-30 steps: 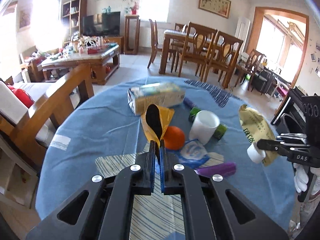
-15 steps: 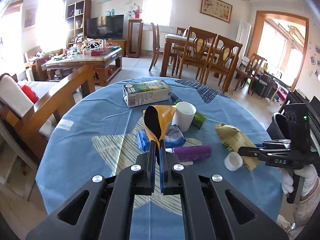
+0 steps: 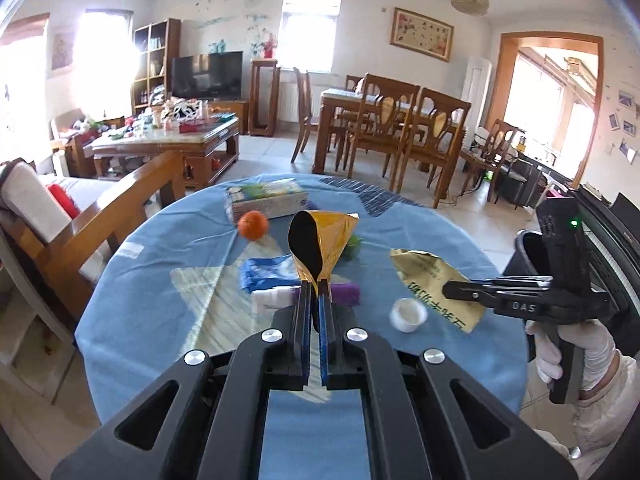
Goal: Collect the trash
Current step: 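Lift the yellow tube and beige wrapper and carry them toward the black bin, then open both tools over the black bin to drop the tube and wrapper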
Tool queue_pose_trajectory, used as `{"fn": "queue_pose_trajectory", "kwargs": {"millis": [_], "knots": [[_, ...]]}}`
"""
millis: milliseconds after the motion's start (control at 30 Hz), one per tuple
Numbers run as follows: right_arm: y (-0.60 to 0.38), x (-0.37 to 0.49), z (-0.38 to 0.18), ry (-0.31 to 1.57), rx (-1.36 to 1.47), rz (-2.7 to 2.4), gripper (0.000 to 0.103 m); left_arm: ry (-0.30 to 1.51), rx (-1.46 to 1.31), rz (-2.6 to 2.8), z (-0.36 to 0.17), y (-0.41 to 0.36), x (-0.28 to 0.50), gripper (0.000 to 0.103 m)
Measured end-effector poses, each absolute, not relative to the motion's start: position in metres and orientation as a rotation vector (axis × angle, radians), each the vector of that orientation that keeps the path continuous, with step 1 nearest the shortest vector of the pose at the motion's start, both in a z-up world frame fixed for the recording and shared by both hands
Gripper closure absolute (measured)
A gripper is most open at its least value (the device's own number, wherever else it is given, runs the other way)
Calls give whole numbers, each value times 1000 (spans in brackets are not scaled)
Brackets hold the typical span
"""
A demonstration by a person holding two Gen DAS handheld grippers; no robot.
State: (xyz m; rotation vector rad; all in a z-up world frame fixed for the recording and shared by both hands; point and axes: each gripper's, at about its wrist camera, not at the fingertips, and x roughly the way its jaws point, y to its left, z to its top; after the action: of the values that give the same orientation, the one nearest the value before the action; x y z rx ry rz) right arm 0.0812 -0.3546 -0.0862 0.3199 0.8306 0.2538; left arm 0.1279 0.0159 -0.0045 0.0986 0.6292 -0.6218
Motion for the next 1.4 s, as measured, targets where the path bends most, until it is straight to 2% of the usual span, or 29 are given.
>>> {"fn": "queue_pose_trajectory", "kwargs": {"millis": [300, 667, 1400], "knots": [[-396, 25, -55, 744, 315, 210, 92, 564, 148, -725, 16, -50, 79, 99], [-484, -64, -30, 634, 355, 83, 92, 529, 215, -890, 16, -148, 29, 99], [-652, -178, -91, 604, 564, -221, 92, 624, 322, -1139, -39, -301, -13, 99]]}}
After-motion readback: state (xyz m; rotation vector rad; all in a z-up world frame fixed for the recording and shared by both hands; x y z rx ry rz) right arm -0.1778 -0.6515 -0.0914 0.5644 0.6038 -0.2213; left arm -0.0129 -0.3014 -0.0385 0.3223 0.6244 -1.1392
